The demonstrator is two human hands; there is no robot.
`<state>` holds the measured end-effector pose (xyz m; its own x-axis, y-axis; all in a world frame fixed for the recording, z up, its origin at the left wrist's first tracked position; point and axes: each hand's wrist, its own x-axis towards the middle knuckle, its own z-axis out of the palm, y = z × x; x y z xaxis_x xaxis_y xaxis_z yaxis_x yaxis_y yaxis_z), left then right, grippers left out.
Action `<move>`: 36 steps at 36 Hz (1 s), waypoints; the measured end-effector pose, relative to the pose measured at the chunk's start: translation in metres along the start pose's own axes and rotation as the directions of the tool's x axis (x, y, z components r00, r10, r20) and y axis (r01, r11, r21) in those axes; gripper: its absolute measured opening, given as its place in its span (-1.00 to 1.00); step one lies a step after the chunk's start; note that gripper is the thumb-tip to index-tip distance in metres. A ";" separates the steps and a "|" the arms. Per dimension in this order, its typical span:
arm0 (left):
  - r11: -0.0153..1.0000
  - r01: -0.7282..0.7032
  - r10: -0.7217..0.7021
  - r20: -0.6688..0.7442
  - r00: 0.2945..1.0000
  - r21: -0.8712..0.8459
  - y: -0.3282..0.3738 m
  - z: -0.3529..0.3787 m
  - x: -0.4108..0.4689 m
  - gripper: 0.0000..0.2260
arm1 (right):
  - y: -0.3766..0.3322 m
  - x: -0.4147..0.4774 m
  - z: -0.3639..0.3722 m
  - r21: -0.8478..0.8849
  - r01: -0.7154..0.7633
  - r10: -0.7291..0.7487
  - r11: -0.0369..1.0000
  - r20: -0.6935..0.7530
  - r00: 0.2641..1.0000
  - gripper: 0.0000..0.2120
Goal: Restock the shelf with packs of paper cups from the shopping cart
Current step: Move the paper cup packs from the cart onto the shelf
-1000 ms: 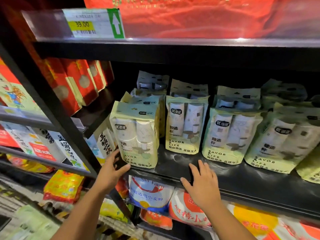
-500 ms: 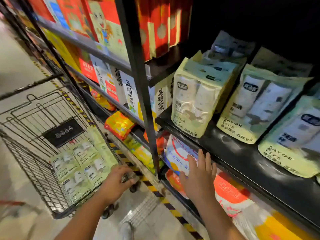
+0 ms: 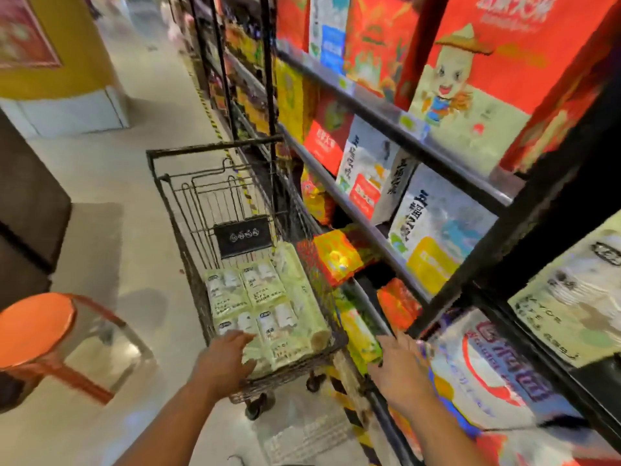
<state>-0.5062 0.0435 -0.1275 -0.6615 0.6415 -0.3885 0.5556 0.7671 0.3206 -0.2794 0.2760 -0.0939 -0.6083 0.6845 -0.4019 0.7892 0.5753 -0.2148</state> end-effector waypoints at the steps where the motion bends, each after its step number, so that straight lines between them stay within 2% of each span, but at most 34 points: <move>1: 1.000 0.004 -0.004 -0.012 1.000 0.021 -0.013 -0.006 0.004 -0.50 | -0.016 0.006 0.004 -0.003 0.011 -0.011 1.000 0.014 1.000 -0.42; 8: 1.000 0.013 -0.013 -0.028 1.000 0.009 -0.100 -0.039 0.032 -0.49 | -0.121 0.042 0.023 -0.055 0.059 -0.051 0.997 0.131 0.990 -0.38; 14: 0.999 0.020 -0.015 -0.092 0.996 0.050 -0.135 -0.059 0.053 -0.51 | -0.177 0.064 0.024 -0.115 0.113 -0.090 0.987 0.188 0.978 -0.41; 18: 0.998 0.054 -0.048 -0.150 0.988 0.040 -0.141 -0.059 0.069 -0.54 | -0.189 0.084 0.024 -0.142 0.113 -0.081 0.983 0.213 0.974 -0.37; 22: 0.997 0.072 -0.072 -0.119 0.990 -0.005 -0.141 -0.044 0.084 -0.55 | -0.190 0.114 0.026 -0.180 0.108 -0.062 0.978 0.243 0.968 -0.34; 28: 0.995 0.094 -0.091 -0.088 0.992 0.033 -0.140 -0.027 0.110 -0.53 | -0.194 0.171 0.046 -0.177 0.142 -0.084 0.974 0.300 0.950 -0.37; 31: 0.976 0.186 -0.176 -0.094 0.980 0.109 -0.138 -0.031 0.126 -0.56 | -0.196 0.204 0.059 -0.162 0.158 -0.088 0.974 0.374 0.923 -0.34; 36: 0.944 0.308 -0.297 -0.104 0.949 0.115 -0.130 -0.038 0.162 -0.58 | -0.200 0.260 0.057 -0.080 0.171 -0.118 0.982 0.445 0.887 -0.33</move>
<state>-0.7050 0.0479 -0.1996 -0.8451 0.3815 -0.3745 0.3789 0.9216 0.0839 -0.5905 0.3134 -0.2065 -0.5953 0.3402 -0.7279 0.6646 0.7176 -0.2082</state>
